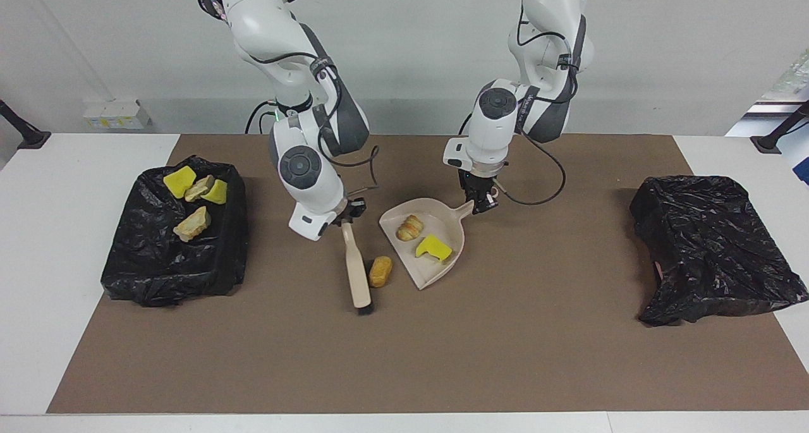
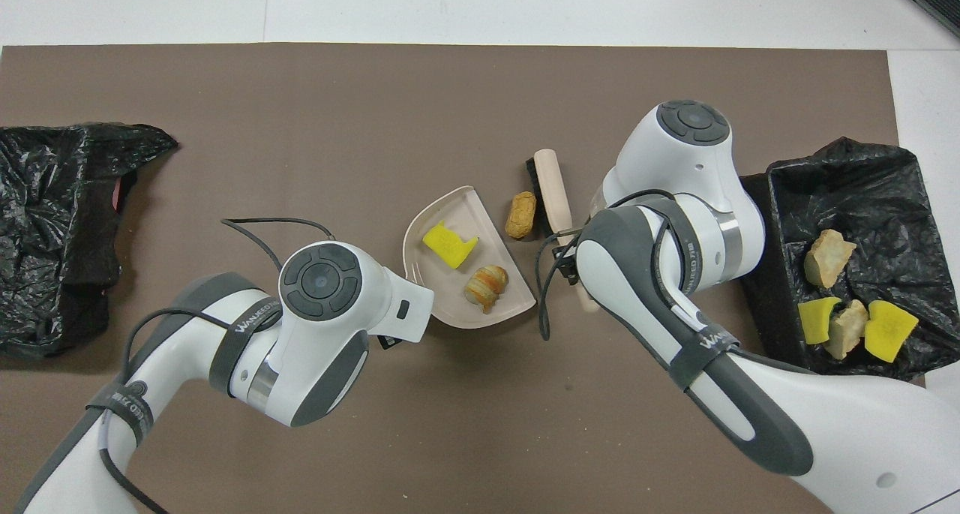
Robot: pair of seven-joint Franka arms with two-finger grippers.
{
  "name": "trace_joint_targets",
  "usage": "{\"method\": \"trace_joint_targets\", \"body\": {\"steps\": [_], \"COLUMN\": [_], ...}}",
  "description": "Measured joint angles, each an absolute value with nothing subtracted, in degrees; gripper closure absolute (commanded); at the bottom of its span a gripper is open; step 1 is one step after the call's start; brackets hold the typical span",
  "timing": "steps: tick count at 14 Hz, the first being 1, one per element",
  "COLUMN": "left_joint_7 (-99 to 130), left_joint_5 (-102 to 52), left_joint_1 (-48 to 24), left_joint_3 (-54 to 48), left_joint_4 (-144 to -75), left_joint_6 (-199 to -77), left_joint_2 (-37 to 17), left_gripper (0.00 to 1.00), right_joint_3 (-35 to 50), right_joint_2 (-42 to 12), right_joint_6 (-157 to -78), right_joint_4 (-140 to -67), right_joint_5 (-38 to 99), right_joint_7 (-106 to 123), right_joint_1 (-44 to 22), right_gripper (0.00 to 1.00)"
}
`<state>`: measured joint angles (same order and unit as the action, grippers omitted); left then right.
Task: Sweep and dump trash in bin
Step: 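Sweep the remaining bread piece into the dustpan with the right gripper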
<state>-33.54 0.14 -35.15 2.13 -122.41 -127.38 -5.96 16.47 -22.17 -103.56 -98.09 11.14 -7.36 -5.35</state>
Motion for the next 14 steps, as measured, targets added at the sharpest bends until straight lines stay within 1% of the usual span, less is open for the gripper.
{"method": "trace_joint_targets", "body": {"steps": [2,6,8,10,12,14], "left_joint_7": [-33.5,-34.9,-35.4,-35.7,-35.7,-35.7], "left_joint_5": [0.1,0.2,0.2,0.2,0.2,0.2], "left_joint_1": [-35.2,-35.2,-35.2,-35.2,-35.2,-35.2], "left_joint_3": [2.1,2.2,2.1,2.1,2.1,2.1], "left_joint_4": [-122.4,-122.4,-122.6,-122.7,-122.7,-122.7], "left_joint_6": [-127.3,-127.8,-129.0,-129.4,-129.4,-129.4], "left_joint_2": [-6.0,-6.0,-6.0,-6.0,-6.0,-6.0], "left_gripper": [1.0,1.0,1.0,1.0,1.0,1.0], "right_joint_3": [16.6,16.5,16.6,16.5,16.3,15.9], "right_joint_2": [-21.6,-18.7,-17.2,-16.4,-16.5,-16.7], "right_joint_6": [-102.7,-98.2,-98.2,-102.4,-108.2,-110.8], "right_joint_4": [-98.1,-98.3,-99.7,-100.7,-101.1,-100.5], "right_joint_5": [13.2,16.2,19.0,14.6,6.4,-0.9], "right_joint_7": [-8.7,-7.4,-7.1,-7.1,-7.1,-6.8], "right_joint_1": [-6.2,-5.5,-6.5,-7.5,-7.3,-6.6], "right_gripper": [1.0,1.0,1.0,1.0,1.0,1.0]}}
